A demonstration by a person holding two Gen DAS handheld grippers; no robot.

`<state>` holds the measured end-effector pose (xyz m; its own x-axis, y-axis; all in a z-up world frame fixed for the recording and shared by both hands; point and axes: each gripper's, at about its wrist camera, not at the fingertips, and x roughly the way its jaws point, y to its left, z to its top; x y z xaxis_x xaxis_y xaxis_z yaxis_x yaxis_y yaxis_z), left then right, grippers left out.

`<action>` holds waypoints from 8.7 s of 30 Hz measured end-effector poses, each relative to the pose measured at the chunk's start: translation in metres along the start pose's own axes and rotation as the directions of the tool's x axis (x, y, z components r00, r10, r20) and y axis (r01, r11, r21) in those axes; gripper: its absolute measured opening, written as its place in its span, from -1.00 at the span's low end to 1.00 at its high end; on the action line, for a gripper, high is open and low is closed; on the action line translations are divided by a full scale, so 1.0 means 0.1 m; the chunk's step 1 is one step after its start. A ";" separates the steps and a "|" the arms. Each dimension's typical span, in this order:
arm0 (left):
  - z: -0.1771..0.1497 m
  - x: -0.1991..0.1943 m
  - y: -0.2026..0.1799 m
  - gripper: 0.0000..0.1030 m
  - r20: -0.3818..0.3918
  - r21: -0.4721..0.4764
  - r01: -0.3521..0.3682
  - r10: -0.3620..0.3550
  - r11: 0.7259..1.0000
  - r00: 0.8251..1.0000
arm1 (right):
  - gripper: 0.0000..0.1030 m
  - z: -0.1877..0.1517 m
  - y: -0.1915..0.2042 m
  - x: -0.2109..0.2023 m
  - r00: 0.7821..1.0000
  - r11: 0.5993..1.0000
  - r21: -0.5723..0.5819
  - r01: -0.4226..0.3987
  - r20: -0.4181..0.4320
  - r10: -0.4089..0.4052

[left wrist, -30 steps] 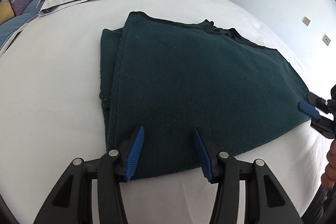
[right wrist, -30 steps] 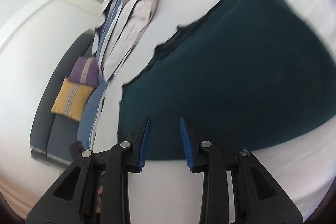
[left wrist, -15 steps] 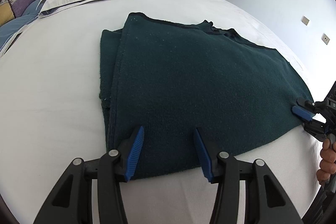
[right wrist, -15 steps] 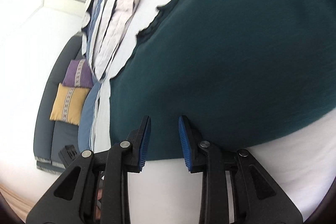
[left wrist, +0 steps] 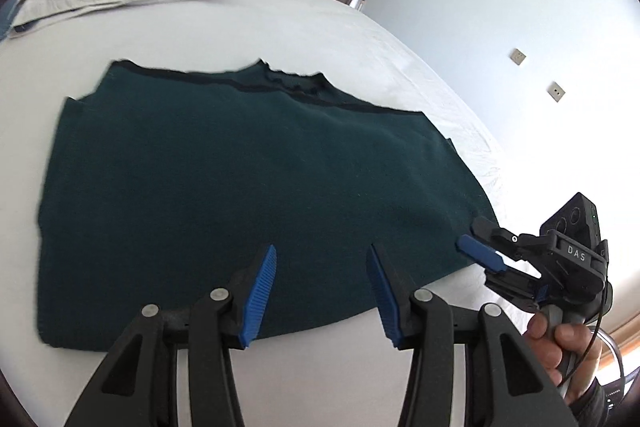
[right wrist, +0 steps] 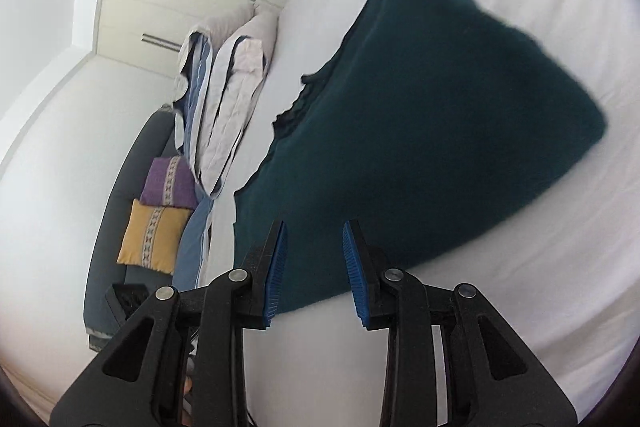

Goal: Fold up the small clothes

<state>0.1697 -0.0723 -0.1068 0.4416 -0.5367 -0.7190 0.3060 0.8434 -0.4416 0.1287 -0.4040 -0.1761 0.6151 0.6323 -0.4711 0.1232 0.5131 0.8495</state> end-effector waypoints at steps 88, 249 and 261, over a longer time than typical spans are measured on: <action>0.53 -0.49 1.43 -0.78 -0.041 -0.233 -0.048 0.039 0.971 0.998 | 0.21 0.10 1.06 1.23 0.981 0.965 -0.260 -0.040 -0.194 -0.011; 0.37 0.52 -0.93 0.40 -0.022 0.144 0.116 -0.114 0.983 0.993 | -0.75 1.20 -0.17 -1.31 0.973 0.964 -0.132 0.231 0.037 -0.228; 0.81 1.25 -0.76 0.39 -0.056 0.217 -0.008 0.021 0.976 0.998 | -1.00 1.46 -0.43 -0.21 0.980 0.976 -0.136 0.168 -0.086 -0.180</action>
<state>0.2697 -0.2052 -0.1196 0.4000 -0.5166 -0.7571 0.4781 0.8223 -0.3086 0.2242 -0.5240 -0.1675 0.5134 0.5769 -0.6353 0.1179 0.6859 0.7181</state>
